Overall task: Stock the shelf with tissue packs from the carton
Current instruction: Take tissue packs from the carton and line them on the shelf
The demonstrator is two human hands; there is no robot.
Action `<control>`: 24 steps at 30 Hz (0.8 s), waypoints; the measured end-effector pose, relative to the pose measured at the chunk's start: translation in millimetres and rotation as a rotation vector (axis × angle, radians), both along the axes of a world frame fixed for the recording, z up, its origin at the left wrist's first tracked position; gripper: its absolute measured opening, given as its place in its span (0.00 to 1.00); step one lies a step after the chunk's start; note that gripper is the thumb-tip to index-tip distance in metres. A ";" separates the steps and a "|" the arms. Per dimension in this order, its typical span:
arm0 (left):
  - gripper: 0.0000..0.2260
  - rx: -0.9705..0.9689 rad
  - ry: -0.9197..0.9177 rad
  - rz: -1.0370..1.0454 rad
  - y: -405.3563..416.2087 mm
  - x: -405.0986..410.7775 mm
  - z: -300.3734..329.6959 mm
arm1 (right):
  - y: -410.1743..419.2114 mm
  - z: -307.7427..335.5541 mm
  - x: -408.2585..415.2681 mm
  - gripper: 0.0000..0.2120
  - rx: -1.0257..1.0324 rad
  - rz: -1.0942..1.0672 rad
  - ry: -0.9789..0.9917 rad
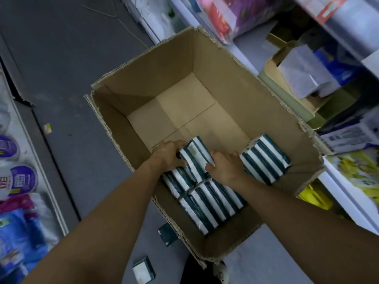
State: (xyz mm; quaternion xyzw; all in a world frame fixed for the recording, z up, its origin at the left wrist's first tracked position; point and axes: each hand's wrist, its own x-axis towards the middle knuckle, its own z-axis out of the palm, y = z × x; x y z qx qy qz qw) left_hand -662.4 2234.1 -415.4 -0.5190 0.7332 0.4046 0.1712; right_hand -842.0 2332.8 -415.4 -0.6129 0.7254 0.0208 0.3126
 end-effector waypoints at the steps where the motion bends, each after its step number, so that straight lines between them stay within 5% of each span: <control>1: 0.30 0.004 -0.006 -0.016 0.5 -0.2 0.7 | -0.7 1.2 -1.3 0.15 0.014 -0.006 -0.031; 7: 0.23 -0.137 -0.057 -0.038 -0.5 -8.0 15.1 | -0.4 19.6 -9.2 0.14 -0.039 -0.117 -0.078; 12: 0.15 -0.178 0.136 0.149 11.8 -12.9 66.6 | 13.8 55.5 -37.2 0.09 -0.203 -0.314 -0.160; 16: 0.16 -0.078 0.386 0.433 38.8 -22.0 120.1 | 44.0 94.4 -61.7 0.19 -0.319 -0.398 -0.284; 24: 0.10 -0.025 0.642 0.771 90.5 -54.6 207.7 | 109.5 202.2 -73.2 0.14 -0.846 -0.410 -0.394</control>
